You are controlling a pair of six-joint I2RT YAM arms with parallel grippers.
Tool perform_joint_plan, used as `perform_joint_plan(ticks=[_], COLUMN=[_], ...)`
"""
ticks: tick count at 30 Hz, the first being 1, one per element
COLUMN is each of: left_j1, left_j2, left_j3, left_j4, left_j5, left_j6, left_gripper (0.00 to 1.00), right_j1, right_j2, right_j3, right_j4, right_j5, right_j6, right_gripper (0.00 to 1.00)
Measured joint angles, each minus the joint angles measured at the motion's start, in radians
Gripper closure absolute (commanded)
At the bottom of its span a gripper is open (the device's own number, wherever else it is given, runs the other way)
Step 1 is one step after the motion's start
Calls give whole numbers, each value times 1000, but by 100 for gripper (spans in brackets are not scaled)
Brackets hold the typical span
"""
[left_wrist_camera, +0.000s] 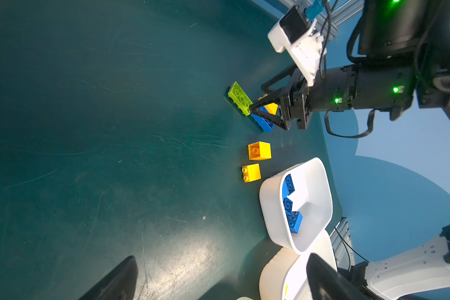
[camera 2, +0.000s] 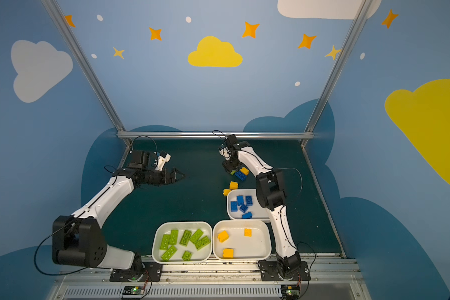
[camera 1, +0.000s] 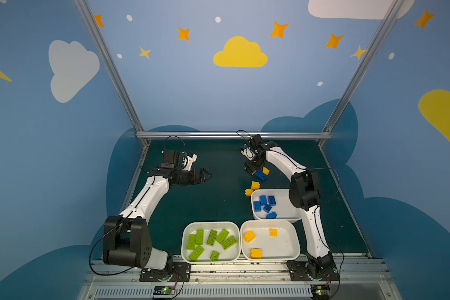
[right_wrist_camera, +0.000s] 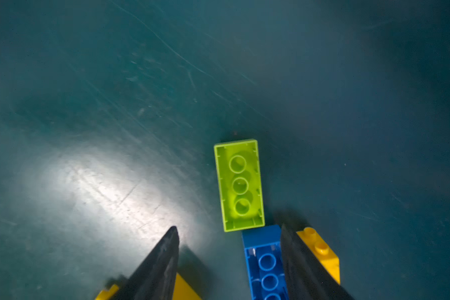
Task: Sort the legos into containers by color
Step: 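Return the right gripper to the pile and grasp the last lime-green brick, then carry the lime-green brick to the nearest white bin and release it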
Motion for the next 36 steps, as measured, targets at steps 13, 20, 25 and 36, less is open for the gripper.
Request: perform_joint_plan(ticks=[13, 20, 25, 36], left_j1=[0, 0, 0, 0], left_j2=[0, 0, 0, 2], left_j3=[12, 12, 12, 15], left_j4=[-23, -28, -30, -40], left_j5=[4, 5, 6, 6], left_j6=[3, 3, 3, 4], left_gripper=[0, 0, 1, 1], right_j1=[-22, -15, -14, -8], right_j2=[105, 140, 168, 176], right_j3=[111, 150, 174, 196], right_j4=[-63, -73, -71, -63], right_j5=[-26, 8, 19, -40], right_j6=[-47, -85, -94, -74], right_gripper=[41, 42, 44, 66])
